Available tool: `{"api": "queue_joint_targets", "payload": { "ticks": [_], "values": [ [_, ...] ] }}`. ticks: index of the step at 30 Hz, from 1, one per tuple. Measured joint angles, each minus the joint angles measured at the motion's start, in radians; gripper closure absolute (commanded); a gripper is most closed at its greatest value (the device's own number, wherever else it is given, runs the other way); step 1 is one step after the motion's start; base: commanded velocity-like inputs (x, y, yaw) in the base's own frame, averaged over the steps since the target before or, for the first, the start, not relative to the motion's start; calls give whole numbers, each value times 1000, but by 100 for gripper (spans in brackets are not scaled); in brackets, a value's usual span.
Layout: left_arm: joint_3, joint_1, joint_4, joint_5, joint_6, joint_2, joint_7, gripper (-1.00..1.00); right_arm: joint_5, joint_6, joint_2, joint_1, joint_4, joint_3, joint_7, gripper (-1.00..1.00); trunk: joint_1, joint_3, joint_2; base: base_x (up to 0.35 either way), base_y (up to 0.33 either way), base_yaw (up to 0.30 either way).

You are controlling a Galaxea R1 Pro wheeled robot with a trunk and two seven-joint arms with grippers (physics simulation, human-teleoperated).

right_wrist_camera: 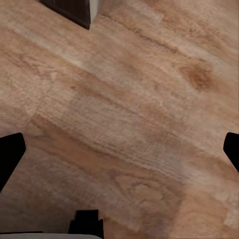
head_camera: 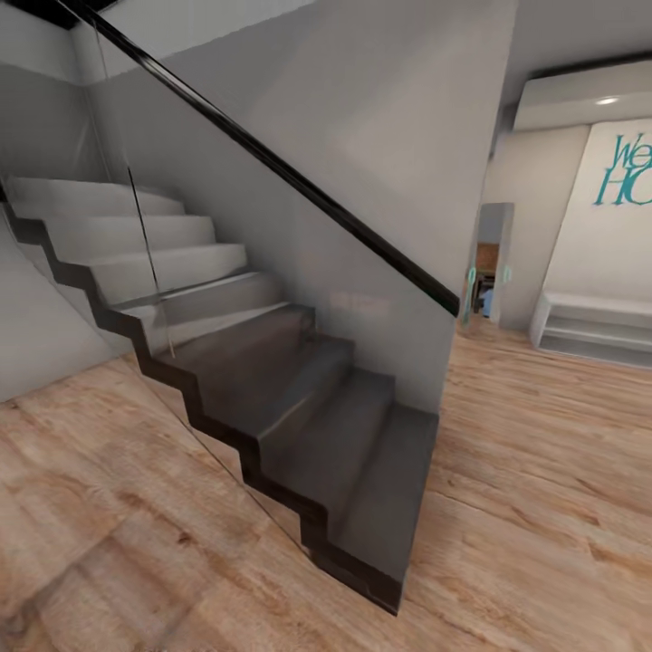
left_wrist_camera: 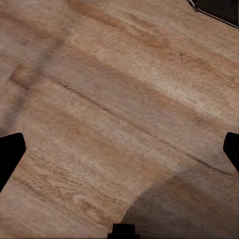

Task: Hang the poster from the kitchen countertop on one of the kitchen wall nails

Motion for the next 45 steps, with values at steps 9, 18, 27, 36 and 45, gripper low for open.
{"api": "queue_joint_targets", "payload": {
  "ticks": [9, 18, 27, 36, 45],
  "values": [
    [0, 0, 0, 0, 0, 0, 0, -100, 0, 0, 0, 0, 0, 0, 0, -100, 0, 0, 0, 0, 0, 290],
    [0, 0, 0, 0, 0, 0, 0, -100, 0, 0, 0, 0, 0, 0, 0, -100, 0, 0, 0, -4, -26, 227],
    [0, 0, 1, 0, 0, 0, 0, -100, 1, 0, 1, 0, 0, 1, 0, -100, 0, 0, 0, -38, -231, 127],
    [0, 0, 1, 0, 0, 0, 0, -100, 1, 0, 2, 0, 0, 1, 0, -100, 0, 0, 0, -3, -44, 274],
    [0, 0, 1, 0, 0, 0, 0, -100, 1, 0, 2, 0, 1, 1, 0, -100, 0, 0, 0, 0, -3, 284]
  ]
}}
